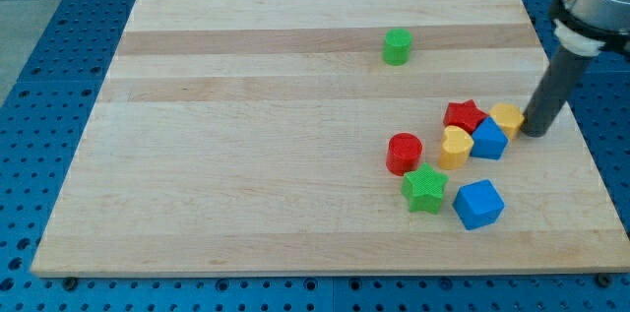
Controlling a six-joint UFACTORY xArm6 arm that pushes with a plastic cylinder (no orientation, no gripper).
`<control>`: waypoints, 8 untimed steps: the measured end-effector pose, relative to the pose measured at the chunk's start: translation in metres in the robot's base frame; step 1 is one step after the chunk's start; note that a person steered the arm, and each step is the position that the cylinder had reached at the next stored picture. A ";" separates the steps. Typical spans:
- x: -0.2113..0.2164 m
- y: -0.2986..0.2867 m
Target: Move the red star to the green circle
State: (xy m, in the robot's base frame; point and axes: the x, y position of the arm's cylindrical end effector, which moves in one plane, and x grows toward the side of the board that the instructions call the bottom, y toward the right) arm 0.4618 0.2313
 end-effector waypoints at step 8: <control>-0.003 -0.129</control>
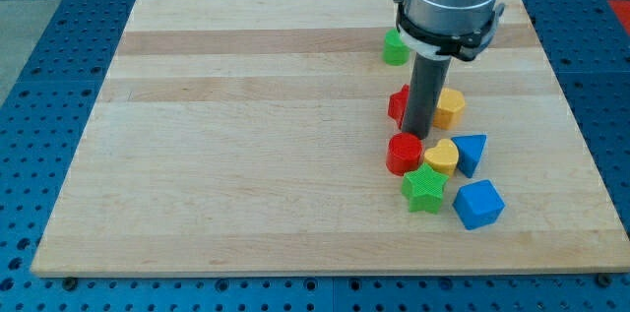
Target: Move the red star to the green circle
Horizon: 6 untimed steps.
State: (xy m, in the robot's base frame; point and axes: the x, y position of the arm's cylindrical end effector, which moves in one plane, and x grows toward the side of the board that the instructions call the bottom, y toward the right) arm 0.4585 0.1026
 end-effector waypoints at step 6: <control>-0.068 -0.016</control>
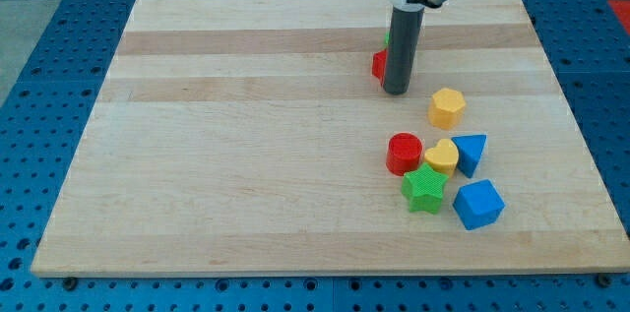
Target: Move the red star to the green circle
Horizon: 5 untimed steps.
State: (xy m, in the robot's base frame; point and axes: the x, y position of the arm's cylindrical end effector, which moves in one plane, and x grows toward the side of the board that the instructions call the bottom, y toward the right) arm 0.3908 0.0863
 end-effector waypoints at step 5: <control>-0.023 0.016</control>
